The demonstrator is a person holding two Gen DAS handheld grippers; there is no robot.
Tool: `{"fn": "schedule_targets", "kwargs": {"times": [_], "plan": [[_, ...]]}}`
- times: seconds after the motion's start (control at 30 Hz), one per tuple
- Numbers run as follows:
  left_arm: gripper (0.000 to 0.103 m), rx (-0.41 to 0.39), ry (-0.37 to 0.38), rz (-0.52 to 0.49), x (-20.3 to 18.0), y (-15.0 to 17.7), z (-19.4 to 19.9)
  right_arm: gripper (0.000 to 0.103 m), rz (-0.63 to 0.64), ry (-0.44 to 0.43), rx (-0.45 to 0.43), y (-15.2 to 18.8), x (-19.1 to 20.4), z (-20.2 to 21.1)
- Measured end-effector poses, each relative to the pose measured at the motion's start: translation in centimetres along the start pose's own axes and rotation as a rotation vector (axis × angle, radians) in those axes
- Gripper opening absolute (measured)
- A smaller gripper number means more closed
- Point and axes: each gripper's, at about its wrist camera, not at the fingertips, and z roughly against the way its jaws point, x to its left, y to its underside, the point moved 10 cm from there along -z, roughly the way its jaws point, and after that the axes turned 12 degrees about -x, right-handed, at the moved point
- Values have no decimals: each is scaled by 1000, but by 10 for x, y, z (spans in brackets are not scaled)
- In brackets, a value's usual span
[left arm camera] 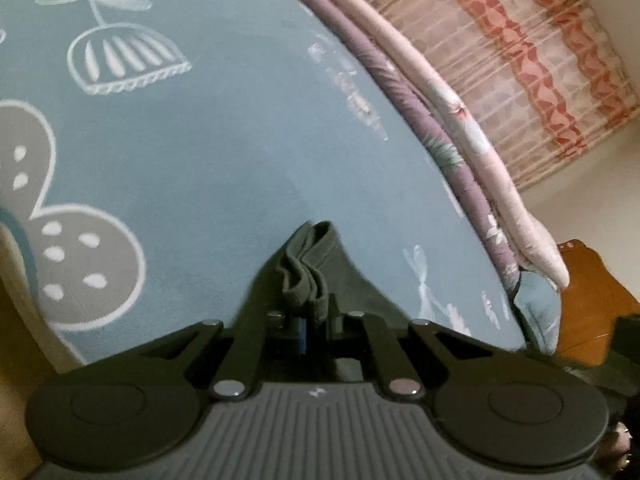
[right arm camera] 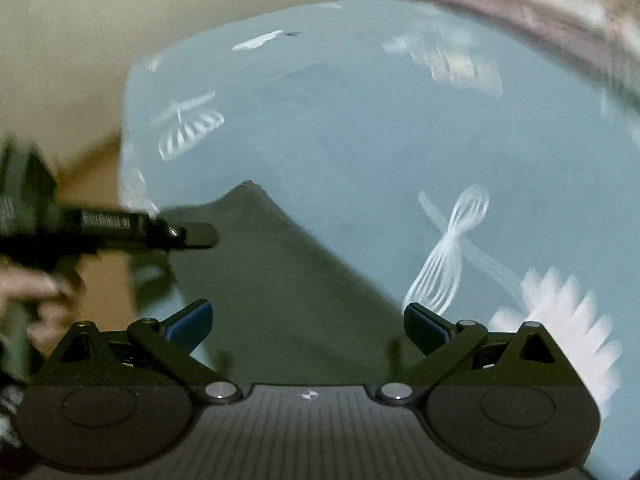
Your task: Fold clothes
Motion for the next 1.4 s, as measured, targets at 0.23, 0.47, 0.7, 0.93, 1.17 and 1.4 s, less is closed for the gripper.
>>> {"fn": "schedule_targets", "kwargs": {"times": [0.23, 0.47, 0.7, 0.93, 1.17, 1.4], "plan": [[5, -24, 26, -36, -20, -10, 3, 103, -585, -268, 42, 13, -20, 3], [6, -22, 27, -14, -20, -9, -1, 103, -718, -224, 85, 28, -30, 6], [5, -10, 33, -23, -17, -6, -5, 103, -815, -172, 106, 37, -45, 5], [6, -2, 34, -7, -11, -3, -4, 103, -827, -104, 42, 16, -65, -4], [6, 6, 43, -9, -12, -3, -4, 103, -840, -55, -7, 4, -76, -11], [6, 4, 46, -15, -14, -4, -4, 103, -851, -55, 13, 16, -60, -4]]}}
